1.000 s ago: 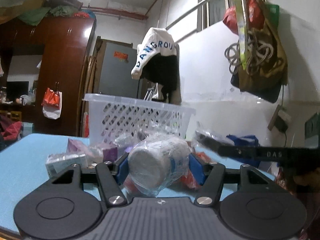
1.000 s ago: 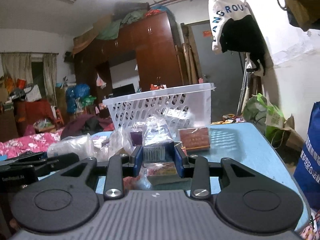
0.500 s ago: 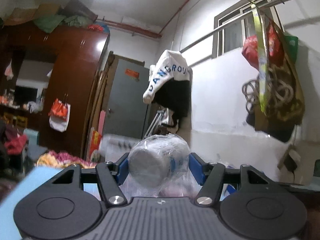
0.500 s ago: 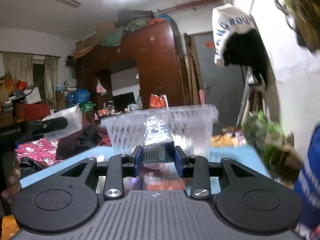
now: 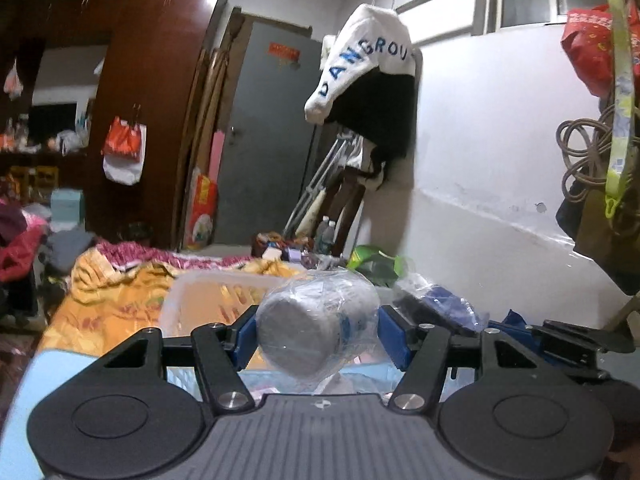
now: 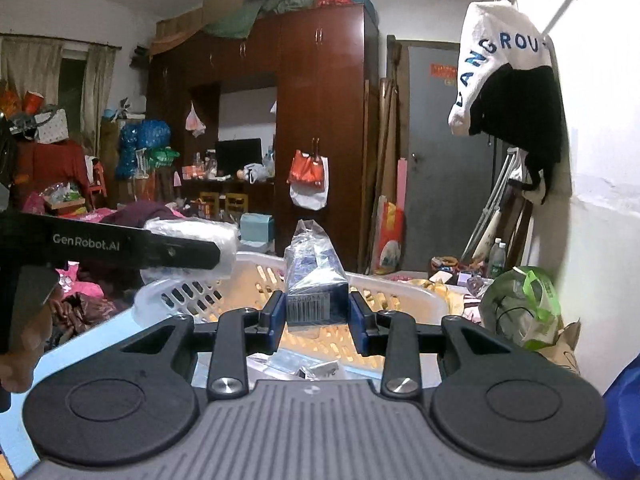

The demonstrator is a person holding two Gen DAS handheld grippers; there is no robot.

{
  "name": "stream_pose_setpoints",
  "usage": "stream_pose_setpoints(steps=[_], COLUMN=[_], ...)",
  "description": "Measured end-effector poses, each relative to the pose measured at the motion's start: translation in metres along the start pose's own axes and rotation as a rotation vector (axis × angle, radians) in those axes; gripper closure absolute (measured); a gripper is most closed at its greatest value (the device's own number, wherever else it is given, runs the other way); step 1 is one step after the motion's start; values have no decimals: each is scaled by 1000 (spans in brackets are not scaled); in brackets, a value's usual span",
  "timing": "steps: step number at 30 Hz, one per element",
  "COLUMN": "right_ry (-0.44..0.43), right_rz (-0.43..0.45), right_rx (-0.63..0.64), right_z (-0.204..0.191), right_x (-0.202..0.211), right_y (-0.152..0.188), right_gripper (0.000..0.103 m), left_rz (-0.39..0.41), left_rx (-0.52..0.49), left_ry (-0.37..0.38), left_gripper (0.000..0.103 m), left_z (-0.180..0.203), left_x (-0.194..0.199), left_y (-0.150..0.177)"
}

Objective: Organize objects

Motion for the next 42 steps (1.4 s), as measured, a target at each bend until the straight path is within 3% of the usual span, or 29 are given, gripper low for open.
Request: stream_pose_setpoints(steps=[1,2,5,6,8,11,15,18,22,24,27,31,33,36,42], right_ry=[-4,-4,18,24,30,-46,-114,-135,-113,-134,-154,-160,-154,-170,-193], right_rz=[-17,-30,-8,12,30,85,95,91,82,47,-7,5,37,81,120], right_rx=[8,12,-4,-8,10,-30,-109,-112,-8,18,41,23,-5,-62,-133], right_z=[-2,-3,-2,-3,-11,-26,-45,-58,-75,-82,-88,-85,-79,-69,-53], right_x=[-2,-4,5,15,37,76,103,98,83,73,63,73,81,96,109], right_y=[4,8,16,20,35,73,131,143,131,128,131,135,134,135,143], right_gripper=[65,61,24,23,23,23,23,23,27,48,59,61,61,61,61], left_rz=[-2,-17,-74,-48,32,88,125,115,114,93,68,99,107,84,122], left_rx=[-6,-15,-54,-76,-81,-97,-102,-100,-120,-139,-135,-177,-196,-183,-173], left_ry=[-11,-28,-59,-63,-36,16,2,3,-24,-28,-39,-62,-78,-86,-90], left_gripper=[34,22,19,20,19,19,19,19,19,19,20,19,24,58,59], left_z=[0,-2,-8,-9,-10,-11,-8,-11,-13,-11,-12,-2,2,2,4], left_x=[-4,-9,-8,3,31,79,118,129,128,121,115,115,113,107,117], left_y=[-1,0,12,16,28,71,137,170,182,187,191,197,199,204,207])
Point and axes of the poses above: each gripper's, at about its wrist camera, not at the fingertips, and x roughly against the way its jaws point, z to its right, y to its underside, the point moved 5 cm from there along -x, roughly the way its jaws point, and after that the axes turned 7 degrees about -y, right-handed, at the moved point
